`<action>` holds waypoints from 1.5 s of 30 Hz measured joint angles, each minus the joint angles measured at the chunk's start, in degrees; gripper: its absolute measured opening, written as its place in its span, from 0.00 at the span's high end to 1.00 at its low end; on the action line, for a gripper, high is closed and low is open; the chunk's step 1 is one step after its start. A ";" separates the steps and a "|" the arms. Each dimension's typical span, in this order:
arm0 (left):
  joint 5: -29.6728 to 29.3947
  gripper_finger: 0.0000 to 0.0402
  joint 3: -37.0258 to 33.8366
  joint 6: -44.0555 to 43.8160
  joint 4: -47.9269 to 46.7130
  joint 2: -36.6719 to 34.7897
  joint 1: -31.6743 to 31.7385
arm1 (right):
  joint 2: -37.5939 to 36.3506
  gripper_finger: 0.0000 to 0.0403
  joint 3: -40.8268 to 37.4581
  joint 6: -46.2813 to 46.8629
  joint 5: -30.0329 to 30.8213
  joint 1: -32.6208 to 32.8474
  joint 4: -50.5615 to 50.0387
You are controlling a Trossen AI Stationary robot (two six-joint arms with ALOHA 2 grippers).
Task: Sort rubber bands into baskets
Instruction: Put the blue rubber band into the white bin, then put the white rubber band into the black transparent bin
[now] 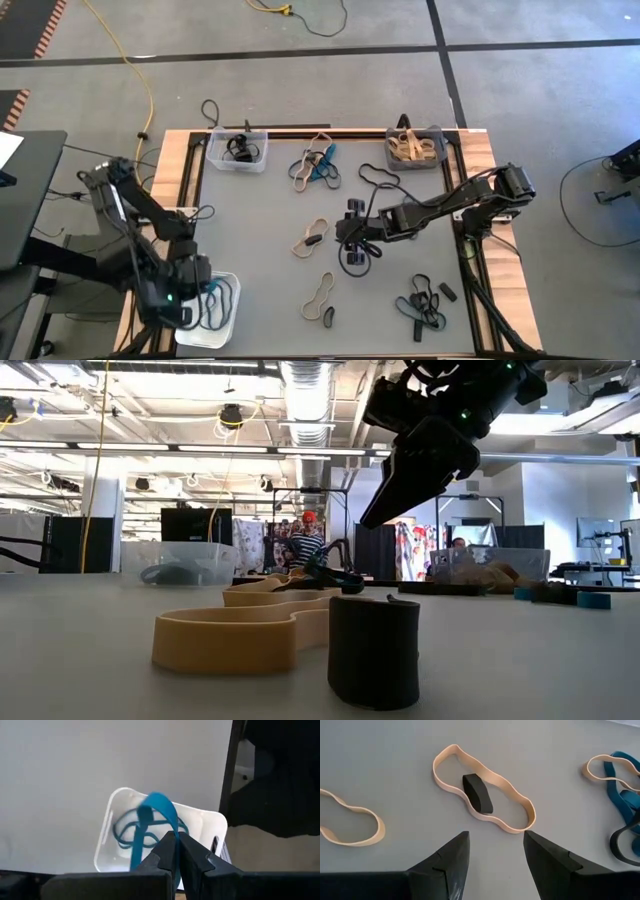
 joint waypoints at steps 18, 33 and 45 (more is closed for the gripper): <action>1.16 0.99 -0.02 -1.15 2.19 17.67 -1.66 | -0.02 0.46 0.00 -0.61 0.03 -0.43 0.05; -4.70 0.57 -0.02 -3.46 -1.56 20.08 -1.61 | -0.02 0.46 0.00 -2.10 -0.03 -1.20 2.21; -39.47 0.51 -0.33 14.08 -1.25 17.98 4.30 | 11.01 0.46 0.00 -8.41 -5.93 -4.48 12.67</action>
